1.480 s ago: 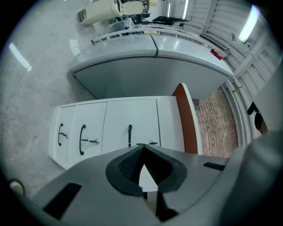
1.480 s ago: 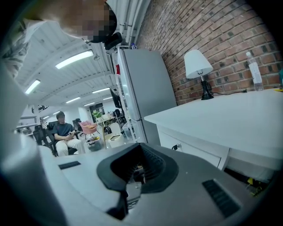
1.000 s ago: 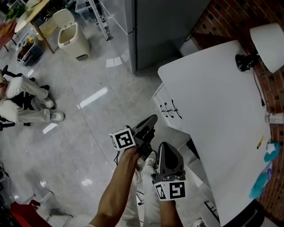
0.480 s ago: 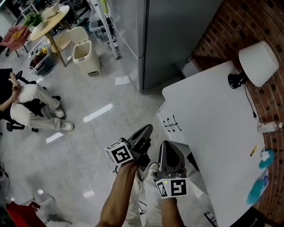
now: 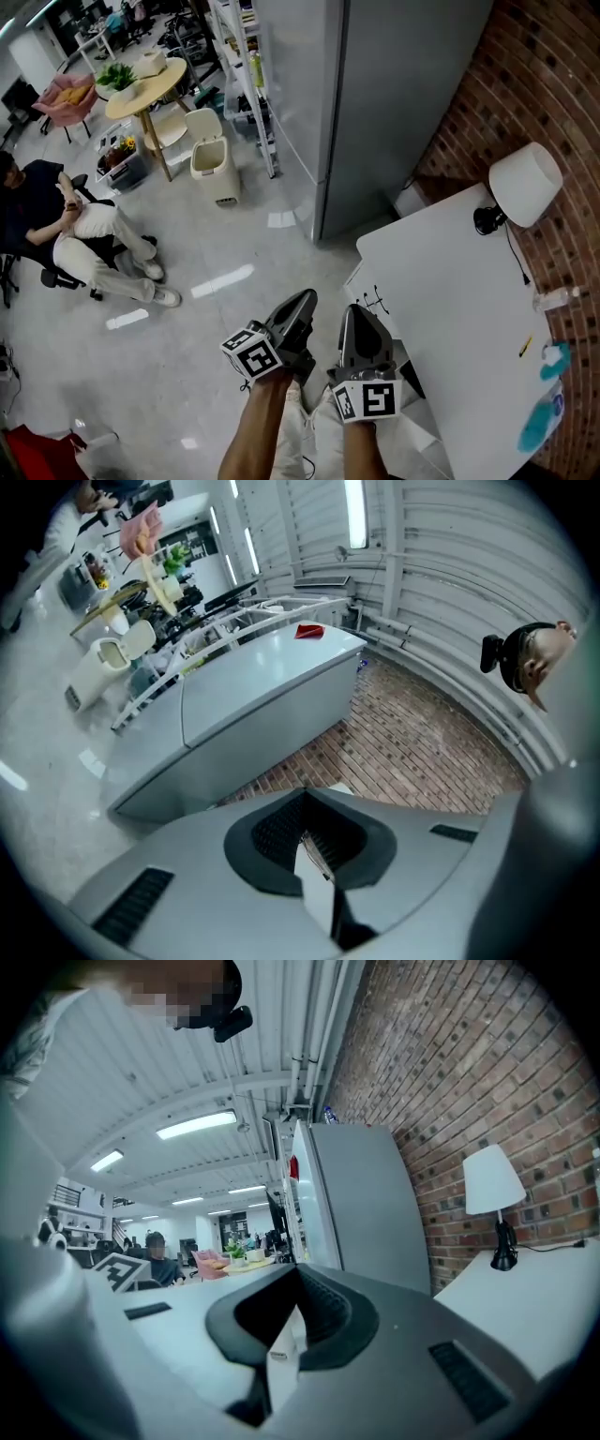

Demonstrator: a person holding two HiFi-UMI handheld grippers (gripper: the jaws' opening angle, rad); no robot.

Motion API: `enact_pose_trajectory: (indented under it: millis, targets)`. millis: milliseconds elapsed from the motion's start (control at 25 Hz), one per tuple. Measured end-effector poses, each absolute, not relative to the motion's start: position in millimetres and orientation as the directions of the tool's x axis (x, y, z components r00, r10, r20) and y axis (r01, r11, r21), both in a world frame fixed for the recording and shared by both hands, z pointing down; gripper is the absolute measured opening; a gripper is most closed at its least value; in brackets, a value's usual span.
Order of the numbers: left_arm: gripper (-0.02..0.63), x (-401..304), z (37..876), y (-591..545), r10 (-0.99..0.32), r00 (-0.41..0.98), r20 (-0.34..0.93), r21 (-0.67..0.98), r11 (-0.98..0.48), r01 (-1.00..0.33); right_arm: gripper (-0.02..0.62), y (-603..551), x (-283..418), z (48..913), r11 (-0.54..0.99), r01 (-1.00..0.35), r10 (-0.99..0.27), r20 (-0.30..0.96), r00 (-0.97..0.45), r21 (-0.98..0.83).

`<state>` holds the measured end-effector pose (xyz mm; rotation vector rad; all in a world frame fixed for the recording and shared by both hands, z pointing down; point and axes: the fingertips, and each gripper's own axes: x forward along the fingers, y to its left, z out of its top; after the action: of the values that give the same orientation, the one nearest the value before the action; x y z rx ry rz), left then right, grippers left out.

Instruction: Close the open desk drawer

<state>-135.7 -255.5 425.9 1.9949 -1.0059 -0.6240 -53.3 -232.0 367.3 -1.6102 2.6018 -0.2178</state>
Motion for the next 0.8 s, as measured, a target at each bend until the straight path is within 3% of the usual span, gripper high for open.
enact_pose_trajectory:
  millis: [320, 800]
  targets:
    - [0.008, -159.5, 347.8, -230.2, -0.848, 0.526, -0.066, 0.723, -0.404, -0.560, 0.002, -221.2, -72.7, 302.3, 0.483, -0.858, -0.872, -0.003, -0.490, -0.176]
    - [0.008, -175.1, 215.0, -190.7, -0.920, 0.387, -0.059, 0.409, -0.376, -0.832, 0.002, -198.2, -89.9, 194.3, 0.555, -0.818, -0.832, -0.086, -0.548, -0.151]
